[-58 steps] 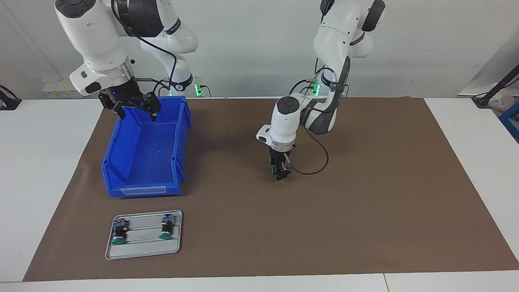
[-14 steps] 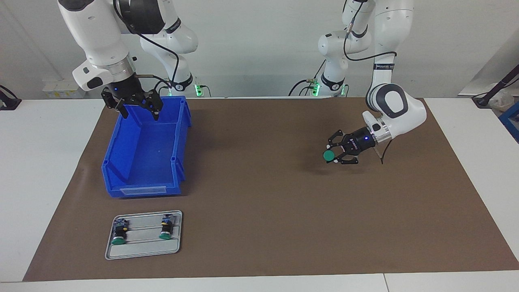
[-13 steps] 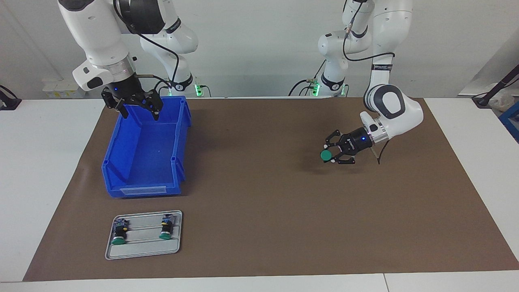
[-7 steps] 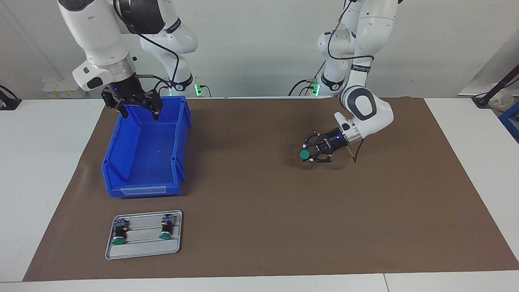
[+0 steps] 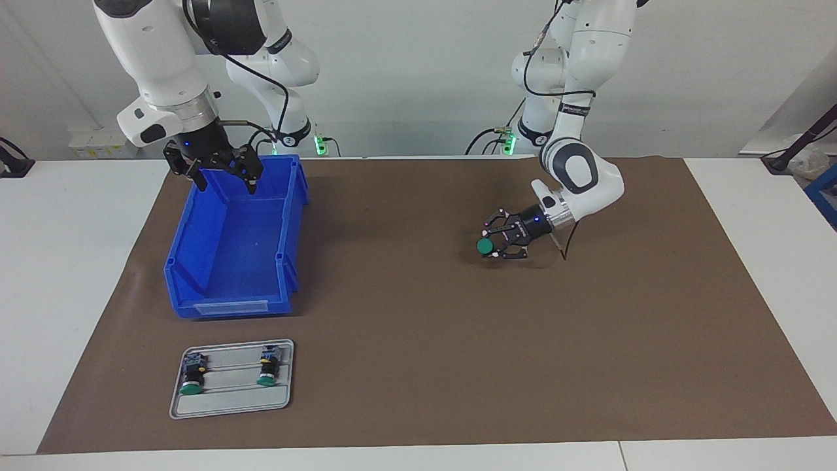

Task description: Place and press button with both arms

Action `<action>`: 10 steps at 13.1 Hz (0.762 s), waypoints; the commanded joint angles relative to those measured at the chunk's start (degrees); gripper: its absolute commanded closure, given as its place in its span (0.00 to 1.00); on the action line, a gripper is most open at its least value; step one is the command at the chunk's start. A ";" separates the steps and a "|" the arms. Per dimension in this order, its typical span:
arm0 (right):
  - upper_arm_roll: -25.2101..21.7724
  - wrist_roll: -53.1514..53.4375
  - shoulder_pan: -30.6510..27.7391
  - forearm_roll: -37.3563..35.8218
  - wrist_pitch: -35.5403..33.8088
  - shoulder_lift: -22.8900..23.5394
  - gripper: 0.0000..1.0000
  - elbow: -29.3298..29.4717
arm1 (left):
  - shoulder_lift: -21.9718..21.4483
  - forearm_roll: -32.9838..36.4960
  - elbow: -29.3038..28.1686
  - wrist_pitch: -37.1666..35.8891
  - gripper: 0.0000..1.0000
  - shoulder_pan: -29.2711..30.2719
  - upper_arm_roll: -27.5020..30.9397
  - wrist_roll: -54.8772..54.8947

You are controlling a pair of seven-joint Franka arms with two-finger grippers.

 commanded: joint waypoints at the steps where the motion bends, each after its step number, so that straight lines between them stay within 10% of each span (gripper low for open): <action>1: 0.32 0.85 -0.53 1.34 0.16 -0.35 0.00 -0.21 | -2.57 -1.69 -3.08 -0.05 1.00 -1.45 0.41 3.25; 10: 0.32 0.85 -0.53 1.34 0.16 -0.35 0.00 -0.21 | -5.99 -1.69 -7.83 -9.71 1.00 1.00 0.68 8.62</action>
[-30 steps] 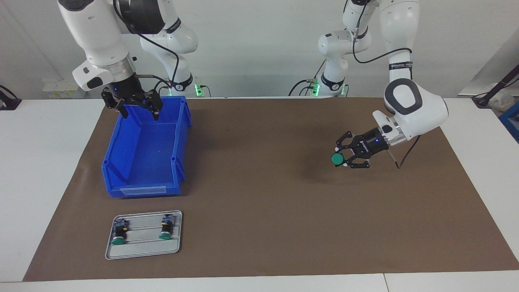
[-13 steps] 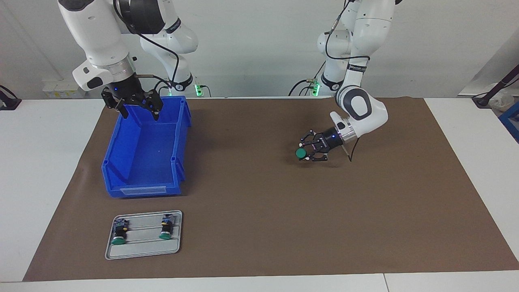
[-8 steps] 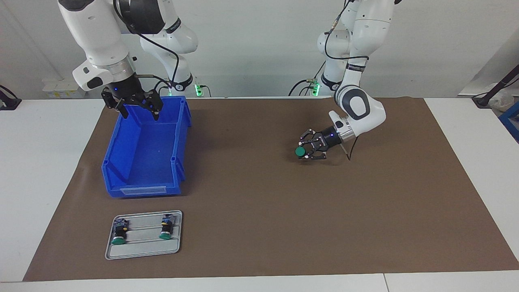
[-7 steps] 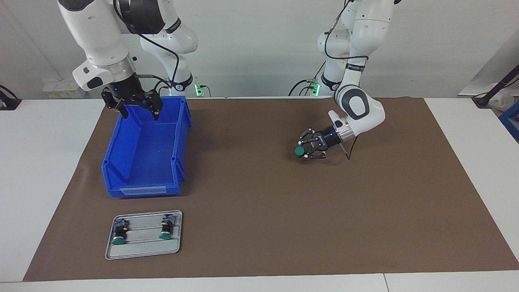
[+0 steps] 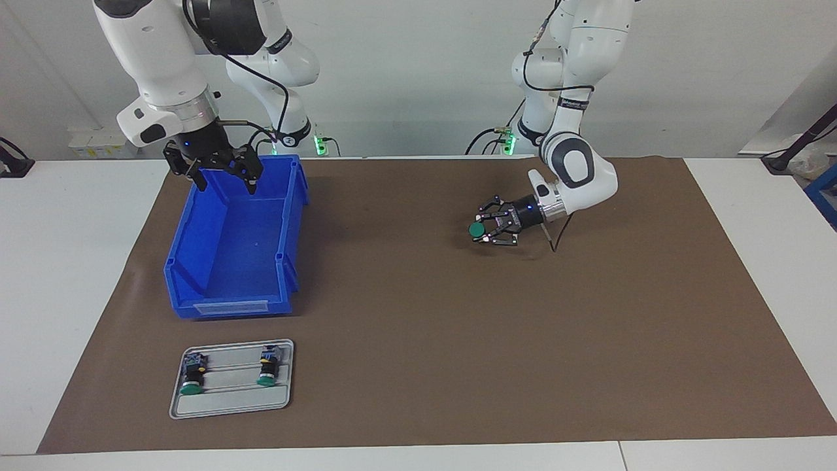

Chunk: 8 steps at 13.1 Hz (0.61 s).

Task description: Place and press button with both arms

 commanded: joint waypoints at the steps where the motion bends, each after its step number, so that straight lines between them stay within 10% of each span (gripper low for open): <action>1: 0.32 0.85 -0.53 1.34 0.16 -0.35 0.00 -0.21 | -2.77 -1.48 -2.89 -3.25 1.00 0.89 0.27 2.73; 8: 0.32 0.85 -0.53 1.34 0.16 -0.35 0.00 -0.21 | -2.42 -1.39 -5.96 -10.20 1.00 4.94 0.45 9.48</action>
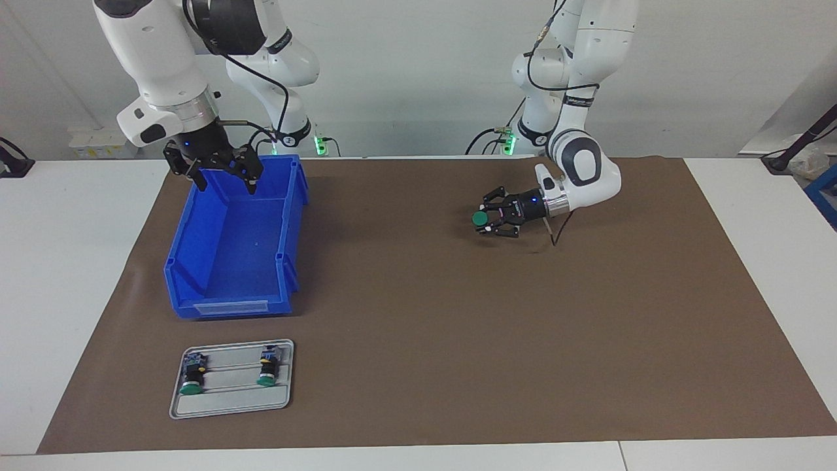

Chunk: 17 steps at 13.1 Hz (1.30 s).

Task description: Place and press button with both arms

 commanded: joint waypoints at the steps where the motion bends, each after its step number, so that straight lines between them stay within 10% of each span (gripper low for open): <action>1: 0.32 0.85 -0.53 1.34 0.16 -0.35 0.00 -0.21 | -1.39 -1.35 -2.41 -2.36 1.00 1.45 0.10 3.94; 17: 0.32 0.85 -0.53 1.34 0.16 -0.35 0.00 -0.21 | 0.46 -1.35 -6.27 -0.51 1.00 3.82 0.18 12.83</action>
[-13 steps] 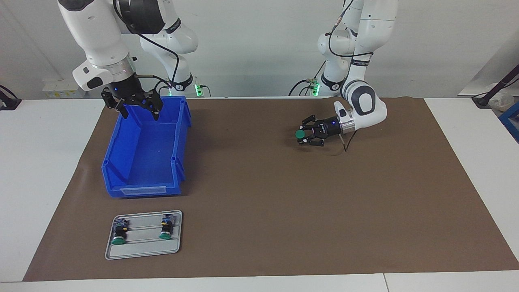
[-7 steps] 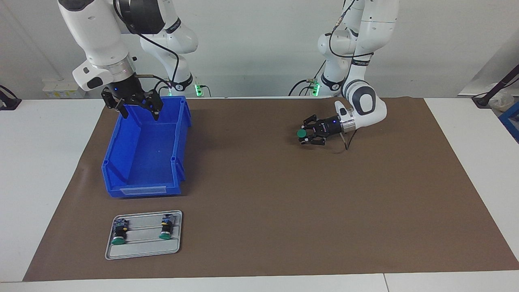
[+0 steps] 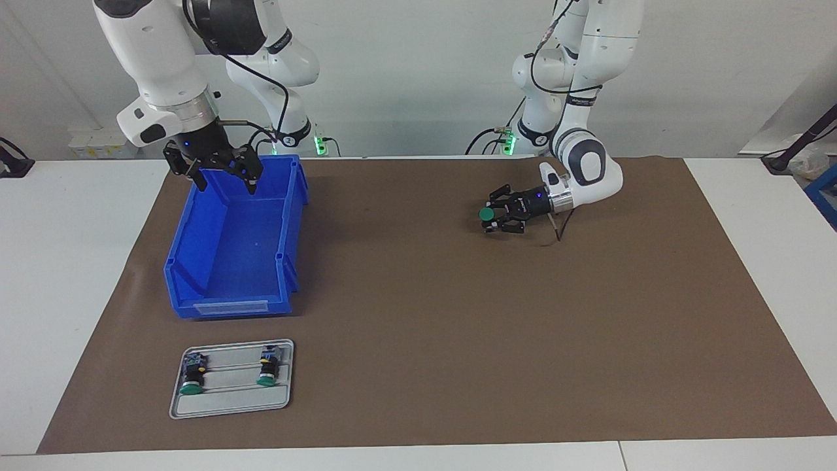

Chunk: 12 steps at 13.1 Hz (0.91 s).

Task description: Place and press button with both arms

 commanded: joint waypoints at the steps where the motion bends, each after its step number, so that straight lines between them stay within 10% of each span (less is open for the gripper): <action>1: 0.41 0.85 -0.53 1.34 0.16 -0.35 0.00 -0.21 | 0.15 -0.51 -2.19 0.86 1.00 1.74 0.03 2.88; 12: 0.41 0.85 -0.53 1.34 0.16 -0.35 0.00 -0.21 | 0.06 -0.42 -4.21 2.79 0.87 1.65 0.12 6.48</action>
